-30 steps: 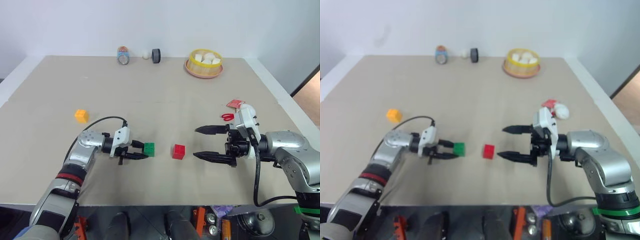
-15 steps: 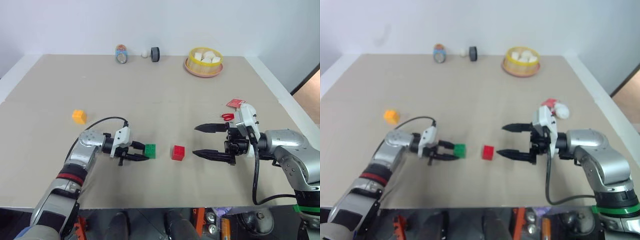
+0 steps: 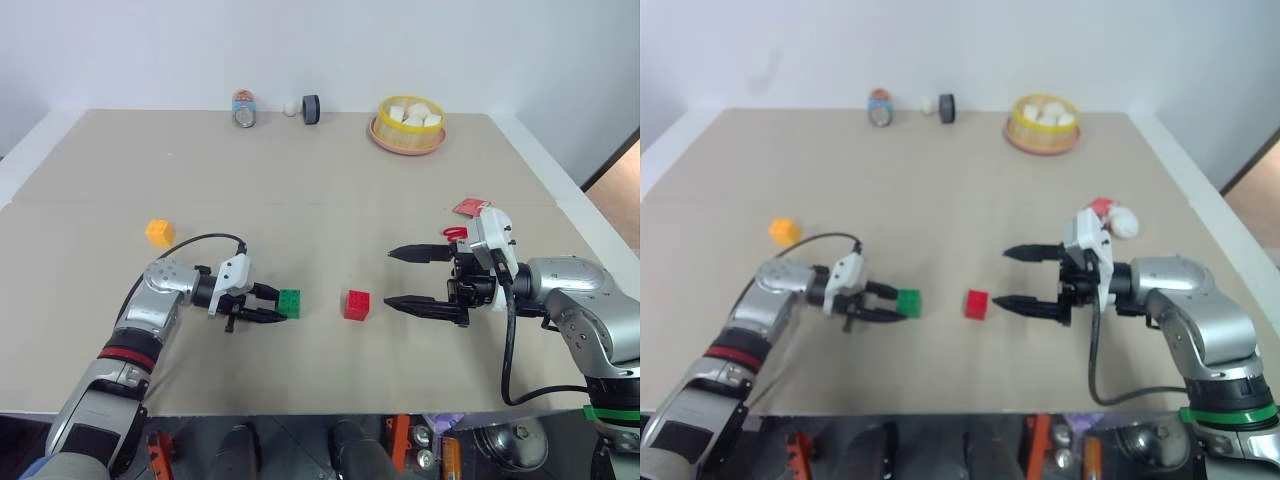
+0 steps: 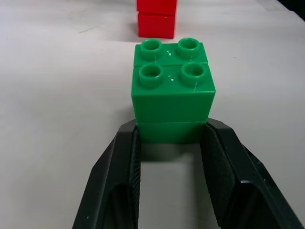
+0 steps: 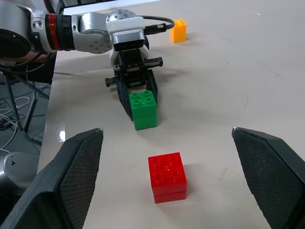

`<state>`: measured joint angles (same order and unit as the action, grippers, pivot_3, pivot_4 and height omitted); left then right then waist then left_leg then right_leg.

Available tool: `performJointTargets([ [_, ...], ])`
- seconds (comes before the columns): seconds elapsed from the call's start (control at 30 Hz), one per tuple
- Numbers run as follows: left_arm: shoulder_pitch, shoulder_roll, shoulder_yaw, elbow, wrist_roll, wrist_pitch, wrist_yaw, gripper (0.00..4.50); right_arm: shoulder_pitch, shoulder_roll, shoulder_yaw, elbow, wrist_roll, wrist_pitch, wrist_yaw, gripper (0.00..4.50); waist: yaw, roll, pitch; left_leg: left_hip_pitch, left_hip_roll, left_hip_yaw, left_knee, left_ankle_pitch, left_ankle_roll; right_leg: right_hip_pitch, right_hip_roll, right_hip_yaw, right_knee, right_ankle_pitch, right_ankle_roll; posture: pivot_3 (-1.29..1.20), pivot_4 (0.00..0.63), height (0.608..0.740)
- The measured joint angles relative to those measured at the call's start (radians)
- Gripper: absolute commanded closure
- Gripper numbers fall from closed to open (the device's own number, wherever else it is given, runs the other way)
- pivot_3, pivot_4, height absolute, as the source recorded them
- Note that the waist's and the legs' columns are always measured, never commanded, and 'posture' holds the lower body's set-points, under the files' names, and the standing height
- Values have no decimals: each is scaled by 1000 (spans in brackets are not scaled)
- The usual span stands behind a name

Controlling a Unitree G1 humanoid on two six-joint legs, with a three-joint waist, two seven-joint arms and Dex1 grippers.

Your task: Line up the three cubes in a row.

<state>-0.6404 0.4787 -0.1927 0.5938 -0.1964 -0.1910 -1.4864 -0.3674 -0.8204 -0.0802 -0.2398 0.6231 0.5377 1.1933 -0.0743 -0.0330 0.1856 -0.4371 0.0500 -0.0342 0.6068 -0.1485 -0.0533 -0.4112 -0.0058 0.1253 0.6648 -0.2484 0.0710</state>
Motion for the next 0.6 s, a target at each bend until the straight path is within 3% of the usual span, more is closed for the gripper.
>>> performJointTargets([
  [0.6, -14, -31, -1, 25, 21, -33, 8, 3255, 0, 1, 0, 0, 0, 0, -1, 0, 3, 0, 0, 0, 0, 0, 1, 0, 0, 1, 0, 0, 0, 0, 1, 0, 150, 740],
])
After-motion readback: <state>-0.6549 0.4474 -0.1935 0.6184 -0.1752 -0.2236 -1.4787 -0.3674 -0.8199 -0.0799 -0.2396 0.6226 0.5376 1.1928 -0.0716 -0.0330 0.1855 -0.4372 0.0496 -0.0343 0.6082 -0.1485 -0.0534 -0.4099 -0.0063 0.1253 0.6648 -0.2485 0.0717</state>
